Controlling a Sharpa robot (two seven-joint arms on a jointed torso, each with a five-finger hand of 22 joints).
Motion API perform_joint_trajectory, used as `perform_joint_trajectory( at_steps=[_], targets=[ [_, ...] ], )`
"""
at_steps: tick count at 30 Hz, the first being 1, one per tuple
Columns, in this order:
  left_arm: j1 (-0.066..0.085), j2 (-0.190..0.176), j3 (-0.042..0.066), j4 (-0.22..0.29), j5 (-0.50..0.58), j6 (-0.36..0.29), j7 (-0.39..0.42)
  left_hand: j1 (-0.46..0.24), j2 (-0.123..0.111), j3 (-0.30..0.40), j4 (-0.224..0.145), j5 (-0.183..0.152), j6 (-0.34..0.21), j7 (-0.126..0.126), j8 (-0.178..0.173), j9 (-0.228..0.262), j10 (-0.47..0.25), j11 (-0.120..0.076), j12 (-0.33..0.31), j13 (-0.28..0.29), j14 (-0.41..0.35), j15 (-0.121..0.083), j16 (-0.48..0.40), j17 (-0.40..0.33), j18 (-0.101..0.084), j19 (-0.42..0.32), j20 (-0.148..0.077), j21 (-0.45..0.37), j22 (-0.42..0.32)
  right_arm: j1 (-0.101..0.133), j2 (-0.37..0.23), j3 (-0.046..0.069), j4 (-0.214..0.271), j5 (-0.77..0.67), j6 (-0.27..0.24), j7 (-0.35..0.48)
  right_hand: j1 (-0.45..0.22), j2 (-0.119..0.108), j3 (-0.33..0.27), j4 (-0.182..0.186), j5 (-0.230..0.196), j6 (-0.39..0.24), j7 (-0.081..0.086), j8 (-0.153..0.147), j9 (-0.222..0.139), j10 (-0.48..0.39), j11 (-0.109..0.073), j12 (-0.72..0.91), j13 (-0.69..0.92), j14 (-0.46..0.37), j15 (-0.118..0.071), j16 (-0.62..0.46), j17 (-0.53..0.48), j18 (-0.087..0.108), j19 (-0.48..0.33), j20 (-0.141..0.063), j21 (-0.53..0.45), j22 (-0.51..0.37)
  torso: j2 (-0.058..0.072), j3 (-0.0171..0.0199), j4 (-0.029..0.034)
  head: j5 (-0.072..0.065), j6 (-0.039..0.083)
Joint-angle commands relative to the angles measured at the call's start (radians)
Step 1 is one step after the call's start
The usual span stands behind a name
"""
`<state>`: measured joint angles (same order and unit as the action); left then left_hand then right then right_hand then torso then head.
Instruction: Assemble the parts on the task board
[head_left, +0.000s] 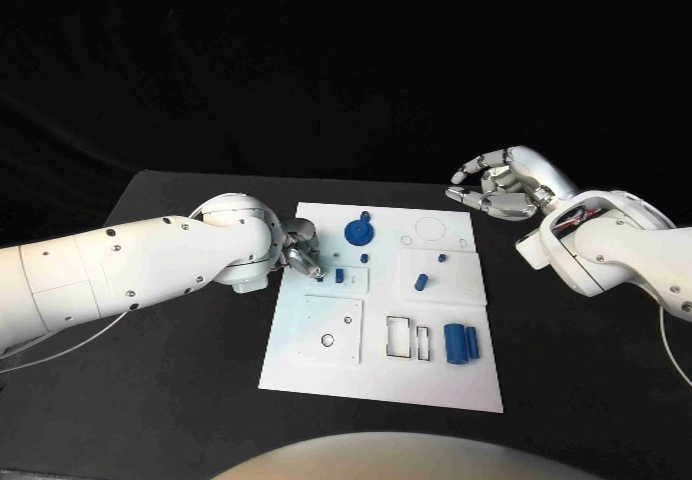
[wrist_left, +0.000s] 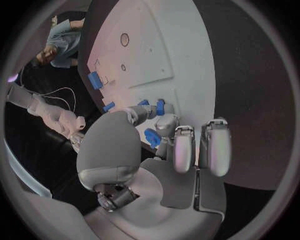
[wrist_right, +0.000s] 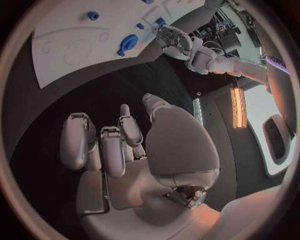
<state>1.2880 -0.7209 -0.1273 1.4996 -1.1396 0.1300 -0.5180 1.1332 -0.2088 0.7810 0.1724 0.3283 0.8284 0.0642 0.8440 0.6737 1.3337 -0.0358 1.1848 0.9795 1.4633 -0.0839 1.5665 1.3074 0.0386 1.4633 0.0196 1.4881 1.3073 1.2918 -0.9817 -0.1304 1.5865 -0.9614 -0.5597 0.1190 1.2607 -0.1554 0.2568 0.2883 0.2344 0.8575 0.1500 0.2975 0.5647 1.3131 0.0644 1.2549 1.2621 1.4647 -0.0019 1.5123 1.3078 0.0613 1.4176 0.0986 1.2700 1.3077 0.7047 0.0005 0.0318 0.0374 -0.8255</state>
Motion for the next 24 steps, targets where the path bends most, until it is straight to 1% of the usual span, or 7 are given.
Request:
perform_joint_trajectory(
  at_steps=[1, 13, 17, 21, 23, 24],
  targets=[
    [-0.005, 0.0, -0.004, 0.003, -0.004, 0.033, -0.007, 0.004, 0.011, 0.094, -0.088, 0.0, 0.02, -0.027, 0.008, 0.033, 0.004, 0.0, 0.006, 0.0, 0.108, -0.006, 0.004, 0.263, -0.006, 0.042, -0.007, 0.005, 0.122, -0.001, 0.0, 0.0, 0.0, -0.009, 0.009, 0.008, -0.008, 0.004, -0.005, 0.001, 0.005, 0.0, -0.006, 0.006, 0.002, -0.006, -0.002, -0.005, -0.001, 0.074, -0.007, -0.005, 0.133, 0.009, -0.007, -0.001, -0.004, 0.077, 0.0, -0.0001, -0.0003, 0.0, 0.0],
    [-0.005, 0.003, -0.004, -0.006, -0.001, 0.034, -0.009, 0.003, 0.013, 0.096, -0.09, 0.001, 0.02, -0.028, 0.01, 0.033, 0.005, -0.001, 0.007, 0.001, 0.108, -0.007, 0.004, 0.263, -0.006, 0.043, -0.008, 0.005, 0.123, -0.001, 0.0, 0.0, 0.001, -0.009, 0.009, 0.009, -0.008, 0.004, -0.005, 0.001, 0.005, 0.0, -0.006, 0.006, 0.002, -0.006, -0.002, -0.005, -0.001, 0.074, -0.007, -0.005, 0.133, 0.009, -0.007, -0.001, -0.004, 0.077, 0.0, 0.0, 0.0003, -0.001, 0.0],
    [-0.005, 0.006, -0.004, -0.01, 0.003, 0.036, -0.009, -0.03, 0.011, 0.087, -0.079, -0.005, 0.024, -0.033, 0.023, 0.034, 0.011, -0.004, 0.015, 0.009, 0.108, -0.01, 0.004, 0.263, -0.007, 0.045, -0.009, 0.008, 0.128, -0.001, 0.0, 0.0, 0.001, -0.009, 0.009, 0.009, -0.008, 0.004, -0.005, 0.001, 0.005, 0.0, -0.006, 0.006, 0.002, -0.006, -0.002, -0.005, -0.001, 0.074, -0.007, -0.005, 0.133, 0.009, -0.007, -0.001, -0.004, 0.077, 0.0, 0.0003, 0.0004, 0.0, -0.002],
    [-0.005, 0.01, -0.004, -0.013, 0.008, 0.038, -0.009, -0.073, 0.002, 0.061, -0.058, -0.008, 0.025, -0.038, 0.03, 0.028, 0.01, -0.008, 0.015, 0.007, 0.108, -0.013, 0.004, 0.263, -0.008, 0.046, -0.011, 0.009, 0.131, -0.001, 0.0, 0.0, 0.001, -0.009, 0.009, 0.009, -0.008, 0.004, -0.005, 0.001, 0.005, 0.0, -0.006, 0.006, 0.002, -0.006, -0.002, -0.005, -0.001, 0.074, -0.007, -0.005, 0.133, 0.009, -0.007, -0.001, -0.004, 0.077, 0.0, 0.0, -0.0003, 0.0, -0.003],
    [-0.005, 0.011, -0.004, -0.014, 0.01, 0.04, -0.009, -0.079, 0.001, 0.057, -0.055, -0.008, 0.026, -0.039, 0.031, 0.027, 0.01, -0.008, 0.016, 0.007, 0.108, -0.013, 0.004, 0.263, -0.008, 0.046, -0.012, 0.009, 0.131, -0.001, 0.0, 0.0, 0.001, -0.009, 0.008, 0.009, -0.008, 0.004, -0.005, 0.001, 0.005, 0.0, -0.006, 0.006, 0.002, -0.006, -0.002, -0.005, -0.001, 0.074, -0.007, -0.005, 0.133, 0.009, -0.007, -0.001, -0.004, 0.077, 0.0, 0.0004, -0.0006, -0.001, -0.003],
    [-0.005, 0.012, -0.004, -0.015, 0.01, 0.041, -0.009, -0.092, -0.002, 0.048, -0.046, -0.009, 0.028, -0.039, 0.032, 0.026, 0.011, -0.008, 0.018, 0.009, 0.108, -0.014, 0.004, 0.263, -0.008, 0.047, -0.012, 0.01, 0.133, -0.001, -0.001, 0.0, 0.001, -0.009, 0.008, 0.009, -0.008, 0.004, -0.005, 0.001, 0.005, 0.0, -0.006, 0.006, 0.002, -0.006, -0.002, -0.005, -0.001, 0.074, -0.007, -0.005, 0.133, 0.009, -0.007, -0.001, -0.004, 0.077, 0.0, 0.0003, -0.0006, -0.001, -0.003]
  ],
)
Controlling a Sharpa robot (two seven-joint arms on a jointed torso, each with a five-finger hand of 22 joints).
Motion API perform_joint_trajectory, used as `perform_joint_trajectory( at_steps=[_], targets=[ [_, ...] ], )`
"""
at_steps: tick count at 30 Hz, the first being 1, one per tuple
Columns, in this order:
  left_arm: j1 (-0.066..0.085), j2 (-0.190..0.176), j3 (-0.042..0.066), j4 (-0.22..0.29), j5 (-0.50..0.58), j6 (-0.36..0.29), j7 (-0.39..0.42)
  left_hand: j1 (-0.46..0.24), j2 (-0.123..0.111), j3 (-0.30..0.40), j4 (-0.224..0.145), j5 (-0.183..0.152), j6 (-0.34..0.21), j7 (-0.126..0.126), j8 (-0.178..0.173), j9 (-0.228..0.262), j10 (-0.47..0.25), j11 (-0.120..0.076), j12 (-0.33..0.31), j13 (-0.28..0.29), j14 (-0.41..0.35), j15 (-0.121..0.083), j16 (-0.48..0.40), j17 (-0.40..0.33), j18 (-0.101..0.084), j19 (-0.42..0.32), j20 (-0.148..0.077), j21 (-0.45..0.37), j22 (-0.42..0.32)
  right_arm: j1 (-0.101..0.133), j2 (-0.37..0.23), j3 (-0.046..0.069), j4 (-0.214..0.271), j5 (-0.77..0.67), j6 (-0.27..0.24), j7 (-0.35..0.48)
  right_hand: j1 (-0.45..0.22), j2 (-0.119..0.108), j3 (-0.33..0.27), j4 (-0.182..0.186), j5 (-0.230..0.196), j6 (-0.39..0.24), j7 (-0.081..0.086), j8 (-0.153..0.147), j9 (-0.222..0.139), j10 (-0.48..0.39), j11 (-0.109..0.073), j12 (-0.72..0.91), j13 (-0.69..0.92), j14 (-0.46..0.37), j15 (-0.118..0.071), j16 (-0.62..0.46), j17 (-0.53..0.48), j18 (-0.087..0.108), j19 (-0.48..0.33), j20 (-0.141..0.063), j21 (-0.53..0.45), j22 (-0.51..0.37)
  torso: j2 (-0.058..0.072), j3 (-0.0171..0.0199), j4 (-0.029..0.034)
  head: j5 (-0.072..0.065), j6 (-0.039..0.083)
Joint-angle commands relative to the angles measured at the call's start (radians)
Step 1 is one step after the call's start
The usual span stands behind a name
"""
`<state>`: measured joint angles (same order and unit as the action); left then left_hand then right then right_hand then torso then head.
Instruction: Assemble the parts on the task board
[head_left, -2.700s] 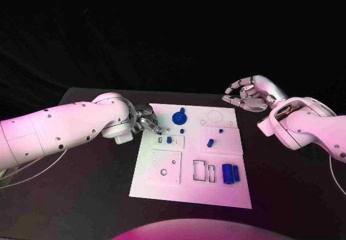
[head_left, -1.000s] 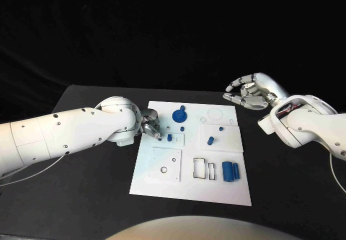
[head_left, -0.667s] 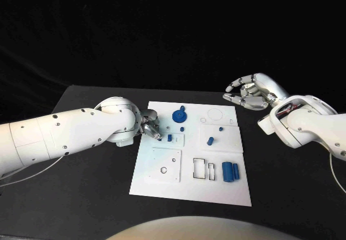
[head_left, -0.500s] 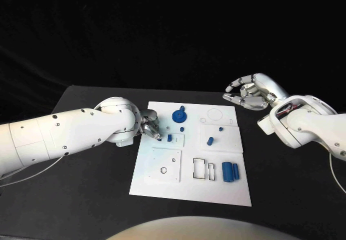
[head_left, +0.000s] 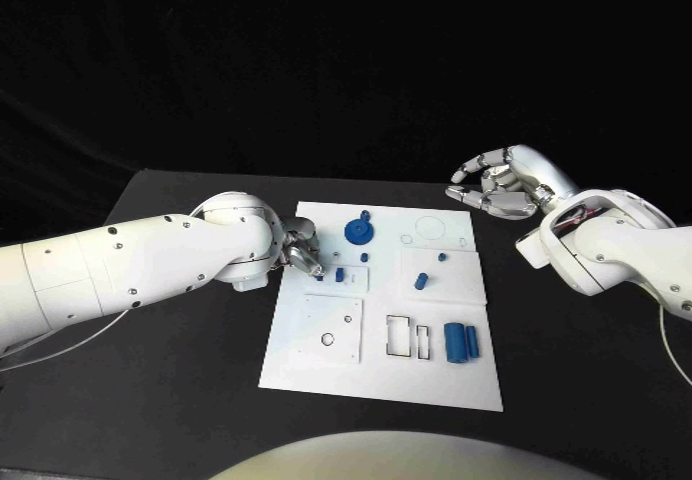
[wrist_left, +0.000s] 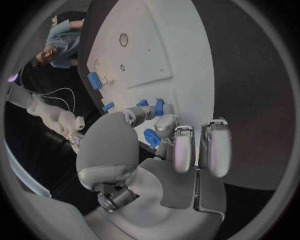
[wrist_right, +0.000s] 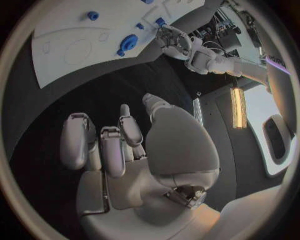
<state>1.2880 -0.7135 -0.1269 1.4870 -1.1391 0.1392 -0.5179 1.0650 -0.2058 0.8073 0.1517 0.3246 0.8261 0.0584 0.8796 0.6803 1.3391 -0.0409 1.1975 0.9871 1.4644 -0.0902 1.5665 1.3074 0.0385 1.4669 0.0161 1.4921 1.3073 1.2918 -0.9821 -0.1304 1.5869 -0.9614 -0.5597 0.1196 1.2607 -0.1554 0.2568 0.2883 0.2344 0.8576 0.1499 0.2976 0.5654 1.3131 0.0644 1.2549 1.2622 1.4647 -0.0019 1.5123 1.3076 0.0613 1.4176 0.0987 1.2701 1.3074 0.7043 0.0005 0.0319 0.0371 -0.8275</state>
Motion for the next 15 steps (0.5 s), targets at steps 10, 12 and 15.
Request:
perform_joint_trajectory(
  at_steps=[10, 12, 15],
  targets=[
    [-0.005, 0.007, -0.004, -0.009, 0.012, 0.04, -0.01, -0.069, -0.013, -0.016, 0.004, -0.004, 0.043, -0.04, 0.002, 0.008, 0.012, -0.009, 0.015, 0.013, 0.106, -0.012, 0.004, 0.263, -0.011, 0.049, -0.01, 0.012, 0.145, -0.001, -0.001, 0.0, 0.001, -0.009, 0.007, 0.009, -0.01, 0.004, -0.007, 0.001, 0.007, 0.0, -0.007, 0.009, 0.002, -0.006, -0.003, -0.004, -0.001, 0.074, -0.008, -0.006, 0.133, 0.009, -0.007, -0.001, -0.004, 0.078, 0.0, 0.0009, -0.0004, -0.002, -0.006],
    [-0.005, 0.007, -0.004, -0.01, 0.012, 0.042, -0.01, -0.081, -0.017, -0.027, 0.011, -0.004, 0.046, -0.041, 0.003, 0.005, 0.012, -0.01, 0.016, 0.014, 0.106, -0.013, 0.004, 0.263, -0.012, 0.05, -0.011, 0.013, 0.148, -0.001, -0.001, 0.0, 0.001, -0.009, 0.007, 0.009, -0.01, 0.004, -0.007, 0.001, 0.007, 0.0, -0.007, 0.009, 0.002, -0.006, -0.003, -0.004, -0.001, 0.074, -0.008, -0.006, 0.133, 0.009, -0.007, -0.002, -0.004, 0.078, 0.0, 0.0007, -0.0004, -0.002, -0.007],
    [-0.005, 0.007, -0.004, -0.01, 0.012, 0.044, -0.01, -0.088, -0.019, -0.035, 0.016, -0.004, 0.049, -0.042, 0.004, 0.002, 0.014, -0.01, 0.019, 0.017, 0.106, -0.014, 0.004, 0.263, -0.012, 0.052, -0.011, 0.016, 0.151, -0.001, -0.001, 0.0, 0.0, -0.009, 0.007, 0.009, -0.01, 0.004, -0.007, 0.001, 0.007, 0.0, -0.007, 0.009, 0.002, -0.006, -0.003, -0.005, -0.001, 0.074, -0.008, -0.006, 0.133, 0.009, -0.007, -0.002, -0.004, 0.078, 0.0, 0.0006, -0.0001, -0.003, -0.008]
  ],
)
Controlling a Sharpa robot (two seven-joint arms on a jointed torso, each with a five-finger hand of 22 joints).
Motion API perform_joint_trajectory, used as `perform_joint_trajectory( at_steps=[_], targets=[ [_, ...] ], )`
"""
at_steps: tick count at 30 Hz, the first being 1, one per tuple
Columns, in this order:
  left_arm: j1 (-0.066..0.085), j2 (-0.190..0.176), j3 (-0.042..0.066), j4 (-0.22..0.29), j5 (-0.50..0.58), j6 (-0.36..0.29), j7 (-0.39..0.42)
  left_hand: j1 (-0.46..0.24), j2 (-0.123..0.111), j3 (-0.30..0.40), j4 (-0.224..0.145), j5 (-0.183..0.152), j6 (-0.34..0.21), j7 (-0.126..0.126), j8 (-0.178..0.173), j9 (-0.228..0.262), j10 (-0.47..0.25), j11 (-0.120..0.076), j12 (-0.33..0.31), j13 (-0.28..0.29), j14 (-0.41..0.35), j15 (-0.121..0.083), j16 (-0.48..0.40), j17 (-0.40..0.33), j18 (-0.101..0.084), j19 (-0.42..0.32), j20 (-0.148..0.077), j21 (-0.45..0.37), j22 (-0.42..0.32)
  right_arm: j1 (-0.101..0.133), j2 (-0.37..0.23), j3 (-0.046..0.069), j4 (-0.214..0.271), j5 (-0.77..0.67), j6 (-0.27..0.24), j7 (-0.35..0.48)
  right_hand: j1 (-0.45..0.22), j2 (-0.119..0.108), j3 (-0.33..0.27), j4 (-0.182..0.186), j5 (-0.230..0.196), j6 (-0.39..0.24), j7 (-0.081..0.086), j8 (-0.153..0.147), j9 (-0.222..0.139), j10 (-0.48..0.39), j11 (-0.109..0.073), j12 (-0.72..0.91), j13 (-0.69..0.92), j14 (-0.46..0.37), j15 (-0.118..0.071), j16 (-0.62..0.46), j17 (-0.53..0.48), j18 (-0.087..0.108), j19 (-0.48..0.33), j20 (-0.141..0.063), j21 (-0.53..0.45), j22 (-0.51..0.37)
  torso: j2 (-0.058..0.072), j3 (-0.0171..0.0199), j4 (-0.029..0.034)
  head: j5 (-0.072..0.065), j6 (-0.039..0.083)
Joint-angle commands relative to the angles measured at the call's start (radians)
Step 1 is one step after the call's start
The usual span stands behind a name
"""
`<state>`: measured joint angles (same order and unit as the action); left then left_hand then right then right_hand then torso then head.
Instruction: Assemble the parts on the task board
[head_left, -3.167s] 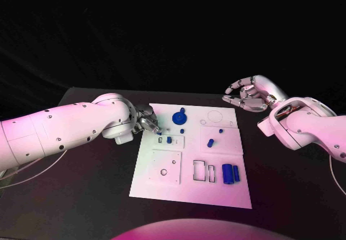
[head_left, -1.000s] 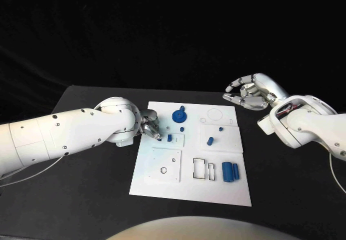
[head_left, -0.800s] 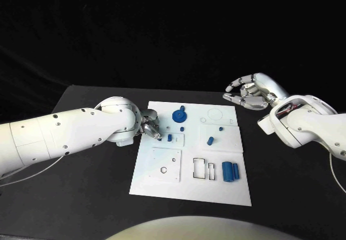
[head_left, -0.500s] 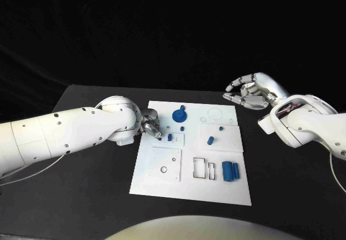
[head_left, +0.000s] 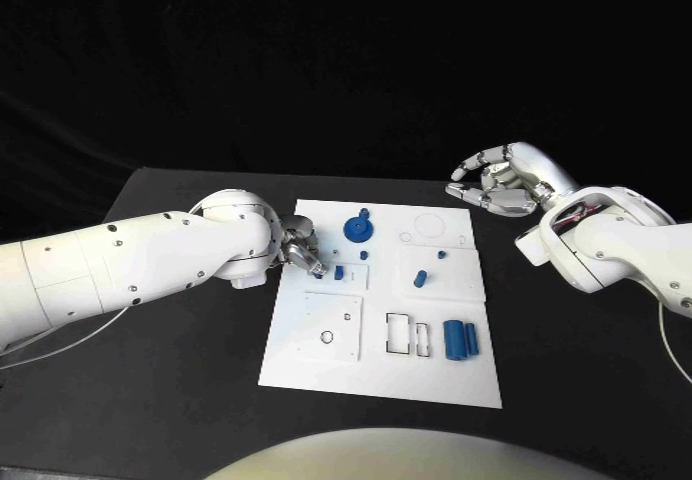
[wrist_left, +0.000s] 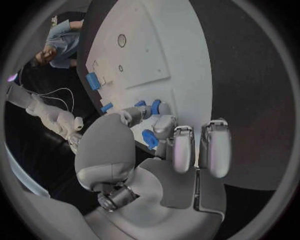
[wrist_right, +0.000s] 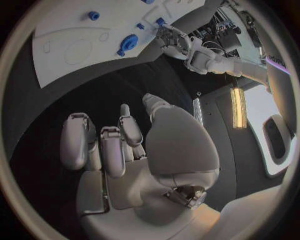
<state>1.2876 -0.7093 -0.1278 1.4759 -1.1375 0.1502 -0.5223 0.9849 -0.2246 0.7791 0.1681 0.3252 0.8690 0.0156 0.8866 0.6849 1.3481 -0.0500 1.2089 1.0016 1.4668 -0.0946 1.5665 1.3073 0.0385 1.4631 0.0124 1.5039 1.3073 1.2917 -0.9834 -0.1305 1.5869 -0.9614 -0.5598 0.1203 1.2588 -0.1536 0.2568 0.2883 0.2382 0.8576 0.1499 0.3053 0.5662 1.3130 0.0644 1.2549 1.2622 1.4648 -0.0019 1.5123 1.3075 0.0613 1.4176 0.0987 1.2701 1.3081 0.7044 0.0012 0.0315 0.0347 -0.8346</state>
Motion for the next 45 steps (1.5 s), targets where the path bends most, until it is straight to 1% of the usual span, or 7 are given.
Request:
perform_joint_trajectory(
  at_steps=[1, 11, 14, 17, 27, 38, 45],
  targets=[
    [-0.005, 0.003, -0.003, 0.001, 0.01, 0.034, -0.005, -0.01, -0.001, -0.01, 0.001, -0.004, 0.007, 0.001, -0.003, -0.003, 0.005, -0.002, 0.007, 0.003, 0.104, -0.01, 0.004, 0.263, -0.012, 0.056, -0.008, 0.004, 0.152, -0.001, 0.0, 0.0, 0.0, -0.009, 0.007, 0.009, -0.008, 0.002, -0.007, 0.001, 0.003, 0.0, -0.007, 0.001, 0.001, -0.006, -0.003, -0.005, -0.001, 0.074, -0.008, -0.006, 0.133, 0.009, -0.007, -0.002, -0.004, 0.077, 0.0, -0.0001, 0.0002, 0.0, -0.001],
    [-0.005, 0.004, -0.003, -0.002, 0.009, 0.036, -0.005, -0.019, -0.005, -0.023, 0.008, -0.004, 0.011, -0.001, -0.001, -0.007, 0.007, -0.003, 0.009, 0.004, 0.104, -0.011, 0.004, 0.263, -0.013, 0.058, -0.008, 0.006, 0.155, -0.001, 0.0, 0.0, 0.0, -0.009, 0.006, 0.01, -0.011, 0.002, -0.009, 0.002, 0.003, -0.001, -0.007, 0.002, 0.001, -0.006, -0.003, -0.005, -0.002, 0.074, -0.008, -0.006, 0.133, 0.009, -0.007, -0.002, -0.006, 0.076, 0.0, -0.0008, 0.0006, 0.0, 0.0],
    [-0.005, 0.004, -0.003, -0.005, 0.009, 0.034, -0.005, -0.031, -0.006, -0.038, 0.02, -0.005, 0.013, -0.001, -0.001, -0.011, 0.007, -0.003, 0.009, 0.004, 0.104, -0.011, 0.004, 0.263, -0.013, 0.058, -0.008, 0.006, 0.156, -0.001, 0.0, 0.0, 0.0, -0.009, 0.005, 0.01, -0.014, 0.002, -0.01, 0.003, 0.003, -0.001, -0.007, 0.002, 0.001, -0.007, -0.003, -0.006, -0.002, 0.074, -0.008, -0.006, 0.133, 0.009, -0.007, -0.002, -0.007, 0.076, 0.0, -0.0008, 0.0003, 0.0, -0.001],
    [-0.005, 0.005, -0.003, -0.007, 0.009, 0.032, -0.005, -0.052, -0.005, -0.07, 0.043, -0.005, 0.018, 0.0, 0.001, -0.017, 0.007, -0.002, 0.01, 0.003, 0.104, -0.011, 0.004, 0.263, -0.014, 0.058, -0.008, 0.006, 0.157, -0.001, 0.0, 0.0, -0.001, -0.008, 0.005, 0.011, -0.022, 0.003, -0.014, 0.004, 0.003, -0.002, -0.007, 0.004, 0.002, -0.007, -0.003, -0.006, -0.003, 0.074, -0.008, -0.006, 0.133, 0.009, -0.008, -0.002, -0.009, 0.075, 0.0, -0.0008, 0.0004, 0.0, -0.002],
    [-0.005, 0.005, -0.003, -0.011, 0.009, 0.032, -0.005, -0.07, -0.008, -0.14, 0.076, -0.004, 0.021, 0.0, 0.005, -0.027, 0.008, -0.002, 0.012, 0.005, 0.104, -0.011, 0.004, 0.263, -0.014, 0.06, -0.008, 0.007, 0.159, -0.001, 0.0, 0.0, -0.001, -0.007, 0.004, 0.011, -0.034, 0.004, -0.02, 0.004, 0.003, -0.004, -0.008, 0.006, 0.002, -0.008, -0.003, -0.007, -0.004, 0.074, -0.008, -0.007, 0.132, 0.009, -0.008, -0.002, -0.01, 0.075, 0.0, -0.0005, 0.0005, 0.0, 0.0],
    [-0.005, 0.001, -0.003, -0.011, 0.009, 0.034, -0.004, -0.069, -0.008, -0.14, 0.076, -0.004, 0.021, 0.0, 0.005, -0.027, 0.009, -0.002, 0.012, 0.005, 0.104, -0.011, 0.004, 0.263, -0.014, 0.06, -0.008, 0.008, 0.16, -0.001, -0.001, 0.0, -0.001, -0.007, 0.004, 0.011, -0.036, 0.004, -0.021, 0.004, 0.003, -0.004, -0.008, 0.006, 0.002, -0.008, -0.003, -0.007, -0.004, 0.074, -0.008, -0.007, 0.132, 0.009, -0.007, -0.002, -0.009, 0.076, 0.0, -0.0006, 0.0002, -0.001, -0.001],
    [-0.005, -0.008, -0.001, -0.004, 0.01, 0.024, -0.003, -0.066, -0.008, -0.146, 0.076, -0.003, 0.022, -0.001, 0.006, -0.028, 0.009, -0.003, 0.012, 0.006, 0.104, -0.011, 0.004, 0.263, -0.014, 0.06, -0.008, 0.008, 0.161, -0.001, -0.001, 0.0, -0.001, -0.007, 0.004, 0.011, -0.039, 0.004, -0.022, 0.004, 0.003, -0.004, -0.008, 0.007, 0.002, -0.007, -0.003, -0.006, -0.003, 0.074, -0.008, -0.007, 0.133, 0.009, -0.007, -0.002, -0.009, 0.076, 0.0, -0.0008, -0.0003, -0.002, 0.002]
  ],
)
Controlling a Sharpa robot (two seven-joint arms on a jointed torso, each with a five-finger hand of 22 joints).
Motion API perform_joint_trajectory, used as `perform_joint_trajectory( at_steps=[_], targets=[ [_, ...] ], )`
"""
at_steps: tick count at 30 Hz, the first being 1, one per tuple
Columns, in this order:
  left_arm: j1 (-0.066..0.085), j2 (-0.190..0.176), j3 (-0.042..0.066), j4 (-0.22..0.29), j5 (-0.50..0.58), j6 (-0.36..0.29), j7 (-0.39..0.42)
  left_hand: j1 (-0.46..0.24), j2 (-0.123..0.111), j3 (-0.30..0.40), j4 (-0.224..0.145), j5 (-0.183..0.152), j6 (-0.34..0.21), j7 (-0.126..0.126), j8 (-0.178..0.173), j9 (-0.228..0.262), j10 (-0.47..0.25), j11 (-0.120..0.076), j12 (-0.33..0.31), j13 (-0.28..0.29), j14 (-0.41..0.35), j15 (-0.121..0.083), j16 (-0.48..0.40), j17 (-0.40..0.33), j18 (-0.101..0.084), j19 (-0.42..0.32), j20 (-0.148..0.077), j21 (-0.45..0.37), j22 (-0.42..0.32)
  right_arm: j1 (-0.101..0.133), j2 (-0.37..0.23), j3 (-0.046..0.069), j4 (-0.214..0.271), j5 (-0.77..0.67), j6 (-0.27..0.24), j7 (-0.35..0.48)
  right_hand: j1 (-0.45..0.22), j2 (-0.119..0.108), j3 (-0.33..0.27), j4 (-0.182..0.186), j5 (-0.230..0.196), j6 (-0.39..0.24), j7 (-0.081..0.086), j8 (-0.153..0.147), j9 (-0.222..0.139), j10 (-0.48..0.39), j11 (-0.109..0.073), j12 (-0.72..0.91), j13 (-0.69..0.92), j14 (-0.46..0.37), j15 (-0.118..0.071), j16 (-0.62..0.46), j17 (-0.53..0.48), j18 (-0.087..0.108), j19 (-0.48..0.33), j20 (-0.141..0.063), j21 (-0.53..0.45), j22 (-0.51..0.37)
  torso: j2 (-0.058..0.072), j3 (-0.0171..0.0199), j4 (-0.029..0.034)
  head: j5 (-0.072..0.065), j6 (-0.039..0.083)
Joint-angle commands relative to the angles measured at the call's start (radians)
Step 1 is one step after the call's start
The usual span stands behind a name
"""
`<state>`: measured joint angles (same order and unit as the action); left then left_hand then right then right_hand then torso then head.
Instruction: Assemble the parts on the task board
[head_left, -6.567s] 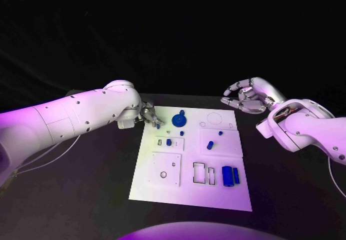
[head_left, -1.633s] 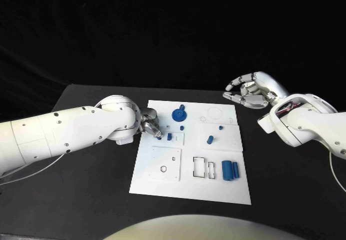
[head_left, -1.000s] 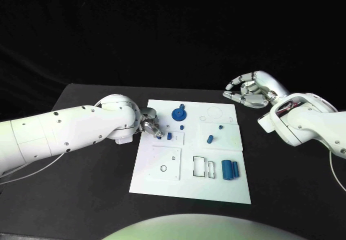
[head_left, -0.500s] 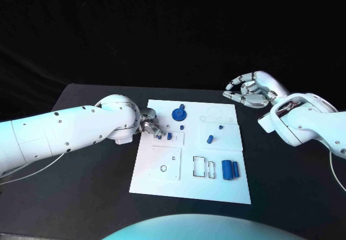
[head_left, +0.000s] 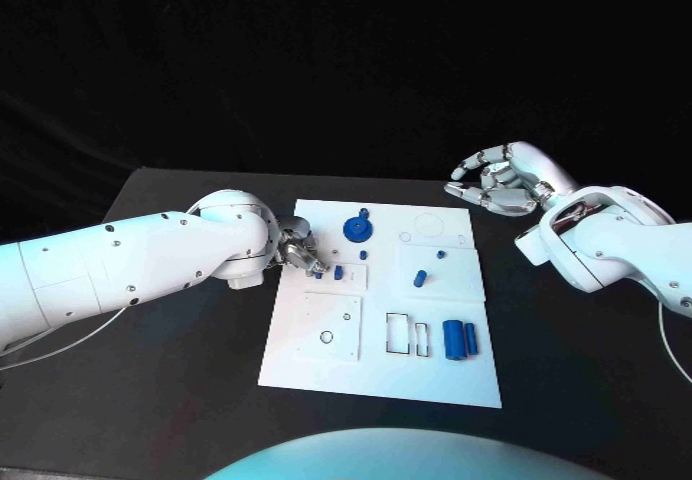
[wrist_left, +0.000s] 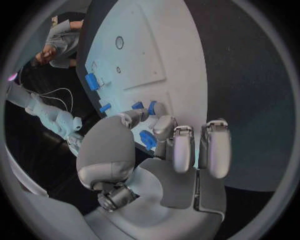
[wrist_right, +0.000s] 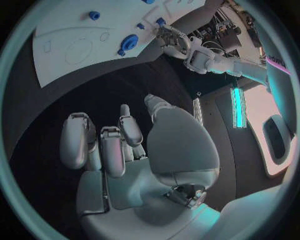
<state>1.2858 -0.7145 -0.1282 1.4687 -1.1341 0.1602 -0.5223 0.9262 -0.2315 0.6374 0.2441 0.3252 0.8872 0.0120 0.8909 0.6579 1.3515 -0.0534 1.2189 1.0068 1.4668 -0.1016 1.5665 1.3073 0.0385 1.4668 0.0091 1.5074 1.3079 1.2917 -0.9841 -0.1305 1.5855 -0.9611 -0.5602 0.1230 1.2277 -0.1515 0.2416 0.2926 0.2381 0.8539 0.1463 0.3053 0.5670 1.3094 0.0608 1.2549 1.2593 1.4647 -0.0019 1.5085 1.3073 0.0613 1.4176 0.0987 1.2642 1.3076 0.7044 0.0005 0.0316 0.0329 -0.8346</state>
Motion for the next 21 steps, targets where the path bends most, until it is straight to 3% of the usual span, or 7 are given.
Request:
perform_joint_trajectory(
  at_steps=[1, 5, 7, 13, 21],
  targets=[
    [-0.003, -0.006, 0.002, 0.006, 0.01, 0.008, -0.002, -0.007, -0.001, -0.005, 0.0, -0.003, 0.004, 0.003, 0.001, -0.001, 0.005, 0.001, 0.002, 0.001, 0.104, -0.004, 0.004, 0.263, -0.014, 0.057, -0.005, 0.005, 0.161, -0.001, 0.0, 0.0, 0.0, -0.008, 0.004, 0.008, -0.008, 0.002, -0.007, 0.0, 0.003, 0.0, -0.004, 0.007, 0.002, -0.003, 0.001, -0.006, 0.0, 0.074, -0.008, -0.003, 0.133, 0.009, -0.007, -0.002, -0.003, 0.076, 0.0, -0.0001, -0.0003, 0.0, 0.002],
    [-0.003, -0.014, 0.014, 0.012, 0.026, -0.019, 0.001, -0.015, -0.004, -0.041, 0.022, -0.003, 0.003, 0.004, 0.001, -0.007, 0.003, 0.002, -0.001, -0.005, 0.104, -0.003, 0.004, 0.263, -0.014, 0.056, -0.005, 0.003, 0.158, -0.001, 0.0, 0.0, -0.001, -0.008, 0.004, 0.009, -0.009, 0.002, -0.008, 0.0, 0.004, -0.001, -0.004, 0.007, 0.002, -0.004, 0.001, -0.007, -0.001, 0.074, -0.008, -0.003, 0.133, 0.01, -0.009, -0.002, -0.007, 0.074, 0.0, -0.0003, 0.0004, -0.001, 0.006],
    [-0.002, -0.016, 0.018, 0.014, 0.03, -0.03, 0.001, -0.072, 0.003, -0.103, 0.049, -0.004, 0.004, 0.003, 0.002, -0.013, 0.003, 0.004, -0.001, -0.006, 0.104, -0.005, 0.004, 0.263, -0.014, 0.056, -0.004, 0.003, 0.158, -0.002, 0.001, 0.0, -0.001, -0.008, 0.003, 0.009, -0.009, 0.002, -0.008, 0.0, 0.004, -0.001, -0.004, 0.007, 0.002, -0.004, 0.001, -0.007, -0.001, 0.074, -0.008, -0.003, 0.133, 0.01, -0.009, -0.002, -0.007, 0.074, -0.002, 0.0002, 0.0002, 0.001, 0.007],
    [-0.002, -0.018, 0.025, 0.015, 0.038, -0.053, 0.003, -0.153, 0.024, -0.166, 0.051, -0.014, 0.004, 0.001, 0.004, -0.02, 0.002, 0.0, -0.002, -0.009, 0.104, -0.005, 0.004, 0.263, -0.014, 0.056, -0.006, 0.002, 0.158, -0.003, 0.002, 0.0, -0.002, -0.008, 0.003, 0.009, -0.015, 0.003, -0.012, 0.0, 0.004, -0.002, -0.004, 0.008, 0.002, -0.005, 0.001, -0.008, -0.002, 0.073, -0.008, -0.004, 0.132, 0.01, -0.009, -0.002, -0.008, 0.074, 0.0, 0.0002, -0.0001, -0.001, 0.01],
    [-0.002, -0.016, 0.03, 0.007, 0.08, -0.116, 0.021, -0.167, 0.03, -0.189, 0.05, -0.014, -0.003, 0.002, 0.003, -0.023, -0.008, 0.0, -0.014, -0.028, 0.104, -0.006, 0.004, 0.263, -0.01, 0.049, -0.007, -0.006, 0.144, -0.004, 0.003, 0.0, -0.002, -0.008, 0.003, 0.01, -0.018, 0.003, -0.013, -0.001, 0.005, -0.002, -0.004, 0.009, 0.002, -0.005, 0.001, -0.008, -0.003, 0.073, -0.008, -0.004, 0.131, 0.01, -0.009, -0.002, -0.009, 0.074, 0.001, 0.0004, -0.0005, -0.004, 0.016]
  ],
)
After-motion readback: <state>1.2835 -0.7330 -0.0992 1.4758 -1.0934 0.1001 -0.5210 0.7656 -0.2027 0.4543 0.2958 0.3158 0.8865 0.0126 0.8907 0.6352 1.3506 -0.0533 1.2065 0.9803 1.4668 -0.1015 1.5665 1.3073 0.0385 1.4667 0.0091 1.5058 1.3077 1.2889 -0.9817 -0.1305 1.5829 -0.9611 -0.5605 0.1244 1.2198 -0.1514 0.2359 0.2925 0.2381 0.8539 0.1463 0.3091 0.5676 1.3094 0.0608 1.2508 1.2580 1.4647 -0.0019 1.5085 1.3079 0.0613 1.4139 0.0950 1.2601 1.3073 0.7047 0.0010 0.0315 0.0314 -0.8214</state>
